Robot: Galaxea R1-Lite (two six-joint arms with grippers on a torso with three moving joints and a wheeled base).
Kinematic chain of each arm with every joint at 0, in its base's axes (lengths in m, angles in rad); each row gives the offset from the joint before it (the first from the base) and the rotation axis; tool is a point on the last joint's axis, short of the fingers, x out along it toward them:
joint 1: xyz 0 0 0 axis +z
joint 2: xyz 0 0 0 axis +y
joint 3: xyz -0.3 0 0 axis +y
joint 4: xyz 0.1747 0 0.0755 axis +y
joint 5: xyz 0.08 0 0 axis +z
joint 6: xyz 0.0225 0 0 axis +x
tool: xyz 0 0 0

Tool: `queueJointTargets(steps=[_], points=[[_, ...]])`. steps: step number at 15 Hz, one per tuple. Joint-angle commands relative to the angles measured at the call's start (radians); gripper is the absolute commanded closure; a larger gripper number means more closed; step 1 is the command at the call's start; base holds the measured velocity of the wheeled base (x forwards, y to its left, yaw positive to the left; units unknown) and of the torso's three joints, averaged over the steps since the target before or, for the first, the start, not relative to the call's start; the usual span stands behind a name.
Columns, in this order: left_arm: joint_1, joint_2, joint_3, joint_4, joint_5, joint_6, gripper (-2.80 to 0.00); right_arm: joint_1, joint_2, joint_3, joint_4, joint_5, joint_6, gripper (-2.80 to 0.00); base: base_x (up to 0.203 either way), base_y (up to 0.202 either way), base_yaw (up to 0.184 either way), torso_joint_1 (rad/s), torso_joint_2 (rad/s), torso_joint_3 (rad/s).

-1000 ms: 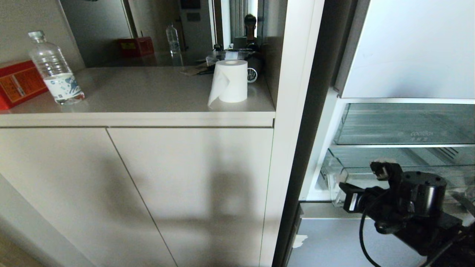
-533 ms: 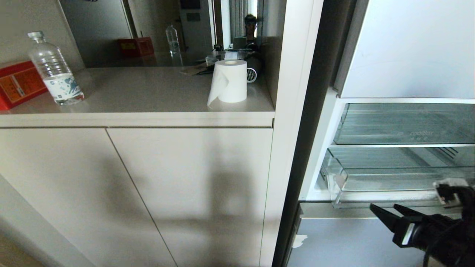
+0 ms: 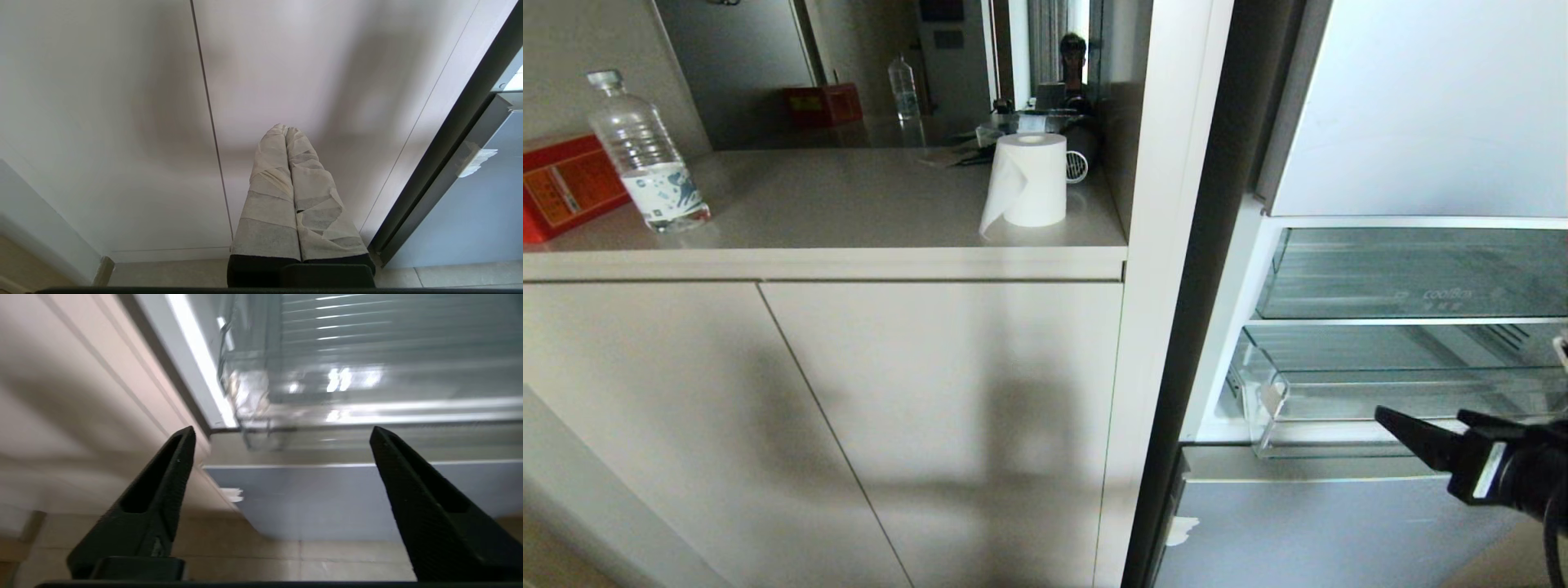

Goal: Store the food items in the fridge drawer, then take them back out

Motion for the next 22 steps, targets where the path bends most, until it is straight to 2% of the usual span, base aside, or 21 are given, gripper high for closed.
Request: queueJointTargets(steps=[1, 7, 10, 15, 19, 22], points=[[0.000, 0.001, 0.000, 0.000, 0.000, 0.000, 0.00, -0.022, 0.108, -0.109, 0.066, -0.002, -0.006, -2.80, 0.000, 0.000, 0.000, 0.000, 0.00, 0.000], [0.000, 0.001, 0.000, 0.000, 0.000, 0.000, 0.00, -0.131, 0.355, -0.276, 0.104, 0.010, -0.022, -2.80, 0.000, 0.000, 0.000, 0.000, 0.00, 0.000], [0.000, 0.000, -0.001, 0.000, 0.000, 0.000, 0.00, -0.147, 0.414, -0.313, 0.035, 0.025, -0.021, -2.80, 0.000, 0.000, 0.000, 0.000, 0.00, 0.000], [0.000, 0.001, 0.000, 0.000, 0.000, 0.000, 0.00, -0.168, 0.528, -0.361, -0.004, 0.026, -0.020, -2.80, 0.000, 0.000, 0.000, 0.000, 0.00, 0.000], [0.000, 0.001, 0.000, 0.000, 0.000, 0.000, 0.00, -0.183, 0.614, -0.376, -0.101, 0.029, -0.023, -2.80, 0.000, 0.000, 0.000, 0.000, 0.00, 0.000], [0.000, 0.001, 0.000, 0.000, 0.000, 0.000, 0.00, -0.200, 0.635, -0.387, -0.099, 0.068, -0.058, -2.80, 0.000, 0.000, 0.000, 0.000, 0.00, 0.000]])
